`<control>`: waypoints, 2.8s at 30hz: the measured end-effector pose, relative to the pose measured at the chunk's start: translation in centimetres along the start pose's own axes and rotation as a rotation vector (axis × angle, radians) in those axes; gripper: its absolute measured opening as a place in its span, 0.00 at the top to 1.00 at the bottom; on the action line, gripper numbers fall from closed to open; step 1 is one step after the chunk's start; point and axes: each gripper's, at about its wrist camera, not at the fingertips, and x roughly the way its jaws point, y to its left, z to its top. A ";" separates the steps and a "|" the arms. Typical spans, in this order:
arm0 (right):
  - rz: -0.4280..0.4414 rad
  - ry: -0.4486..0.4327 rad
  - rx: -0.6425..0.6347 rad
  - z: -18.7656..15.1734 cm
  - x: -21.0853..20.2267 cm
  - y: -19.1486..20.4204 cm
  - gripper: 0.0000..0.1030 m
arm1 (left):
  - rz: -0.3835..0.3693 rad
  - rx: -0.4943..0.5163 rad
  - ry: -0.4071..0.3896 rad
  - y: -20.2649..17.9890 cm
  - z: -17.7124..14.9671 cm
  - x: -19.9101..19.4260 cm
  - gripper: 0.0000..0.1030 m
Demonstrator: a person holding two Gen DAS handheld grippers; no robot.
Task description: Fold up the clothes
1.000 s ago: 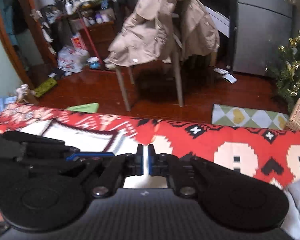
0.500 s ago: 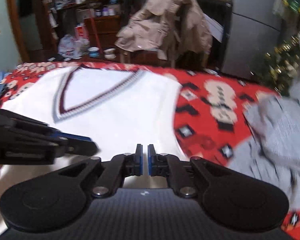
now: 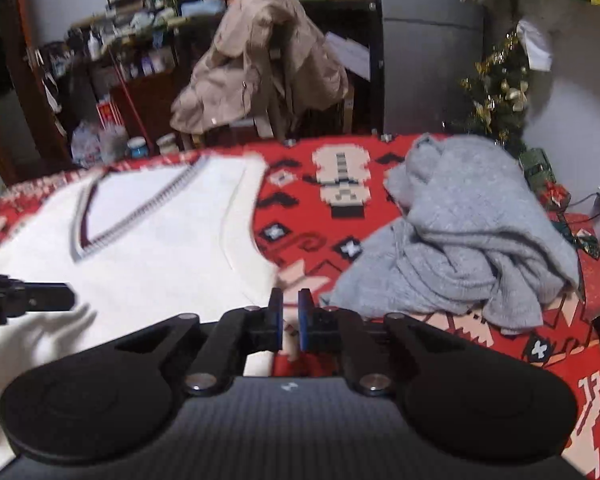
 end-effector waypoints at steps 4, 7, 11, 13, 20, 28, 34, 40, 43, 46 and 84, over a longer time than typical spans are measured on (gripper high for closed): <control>0.044 0.003 -0.023 0.0 -0.5 1.9 0.92 | 0.119 -0.083 -0.030 5.3 -0.2 -3.0 0.96; 0.043 0.023 -0.079 -0.7 0.2 3.8 0.92 | 0.191 -0.163 -0.047 9.2 -0.7 -4.5 0.96; 0.048 0.050 -0.050 -1.6 1.0 4.8 0.92 | 0.284 -0.241 -0.093 13.2 -1.5 -6.5 0.96; 0.045 0.065 -0.034 -1.9 1.4 4.9 0.92 | 0.257 -0.248 -0.095 13.6 -1.6 -6.5 0.96; 0.029 0.081 -0.032 -1.6 1.9 4.9 0.92 | 0.165 -0.274 -0.100 15.0 -1.8 -6.6 0.96; 0.018 0.087 -0.058 -1.3 2.4 5.1 0.92 | 0.248 -0.242 -0.088 16.4 -3.3 -7.7 0.97; 0.002 0.079 -0.054 -1.0 1.8 4.7 0.92 | 0.218 -0.222 -0.113 15.2 -2.3 -8.3 0.97; 0.007 0.087 -0.088 0.1 2.1 4.8 0.92 | 0.158 -0.195 -0.067 13.8 -0.4 -4.5 0.95; -0.013 0.099 -0.103 0.4 3.4 4.4 0.92 | 0.179 -0.210 -0.059 14.8 -0.5 -3.6 0.97; -0.010 0.094 -0.092 0.8 4.2 3.3 0.95 | 0.169 -0.252 -0.061 15.9 0.3 -3.5 0.97; 0.220 0.113 -0.230 13.3 22.0 15.0 0.92 | -0.031 -0.021 0.084 11.1 13.7 14.7 0.96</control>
